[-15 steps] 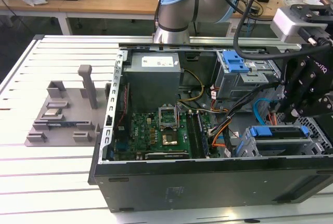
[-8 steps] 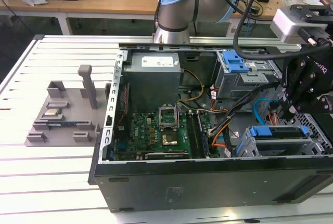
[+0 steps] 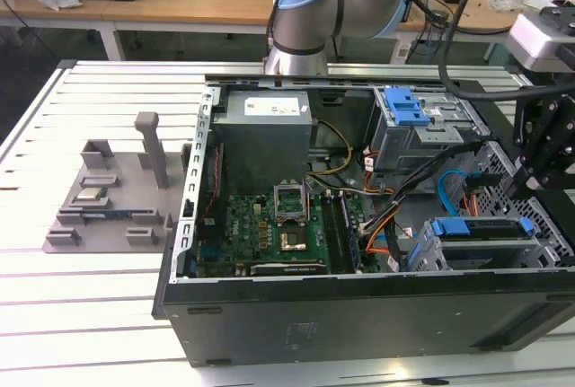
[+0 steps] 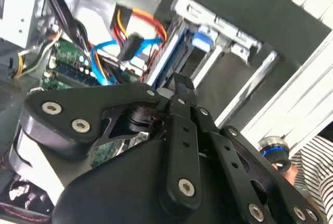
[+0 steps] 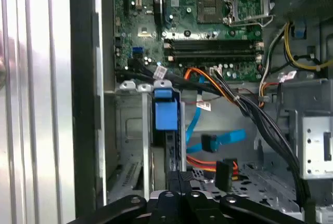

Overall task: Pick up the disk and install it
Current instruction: 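Insert the first disk wire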

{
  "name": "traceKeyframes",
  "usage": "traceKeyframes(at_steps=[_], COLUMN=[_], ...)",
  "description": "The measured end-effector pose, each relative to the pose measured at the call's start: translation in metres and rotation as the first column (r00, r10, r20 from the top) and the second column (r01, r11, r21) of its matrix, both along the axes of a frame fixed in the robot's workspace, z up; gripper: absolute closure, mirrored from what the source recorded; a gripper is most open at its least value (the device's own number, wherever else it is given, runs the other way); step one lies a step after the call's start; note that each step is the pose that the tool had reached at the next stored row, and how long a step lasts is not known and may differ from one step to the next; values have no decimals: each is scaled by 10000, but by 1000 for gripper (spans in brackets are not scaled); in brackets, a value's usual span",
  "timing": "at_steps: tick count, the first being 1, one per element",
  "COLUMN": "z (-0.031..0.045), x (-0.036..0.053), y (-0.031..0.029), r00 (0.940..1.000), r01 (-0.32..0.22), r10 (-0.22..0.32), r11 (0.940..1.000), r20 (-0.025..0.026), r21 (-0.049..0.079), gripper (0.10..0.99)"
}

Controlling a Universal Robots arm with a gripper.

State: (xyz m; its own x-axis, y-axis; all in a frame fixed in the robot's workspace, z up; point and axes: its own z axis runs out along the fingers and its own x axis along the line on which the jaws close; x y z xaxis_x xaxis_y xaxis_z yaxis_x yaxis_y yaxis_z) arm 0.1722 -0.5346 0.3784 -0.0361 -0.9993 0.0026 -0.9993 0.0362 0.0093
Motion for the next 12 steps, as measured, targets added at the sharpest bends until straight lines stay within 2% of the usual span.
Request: traceKeyframes(at_steps=[2,5,6,7,11,12], z=[-21,-47,-67,-87,-103,-103], x=[44,52,35,4,-15,-15], y=[64,223,336,376,380,380], r00=[10000,10000,10000,10000,10000,10000], r01=[0,-1,0,-1,-1,-1], r10=[0,1,0,1,1,1], r11=[10000,10000,10000,10000,10000,10000], r20=[-2,-1,-2,-2,-1,-2], r21=[0,-3,-7,-7,-9,-8], gripper=[980,980,980,980,973,914])
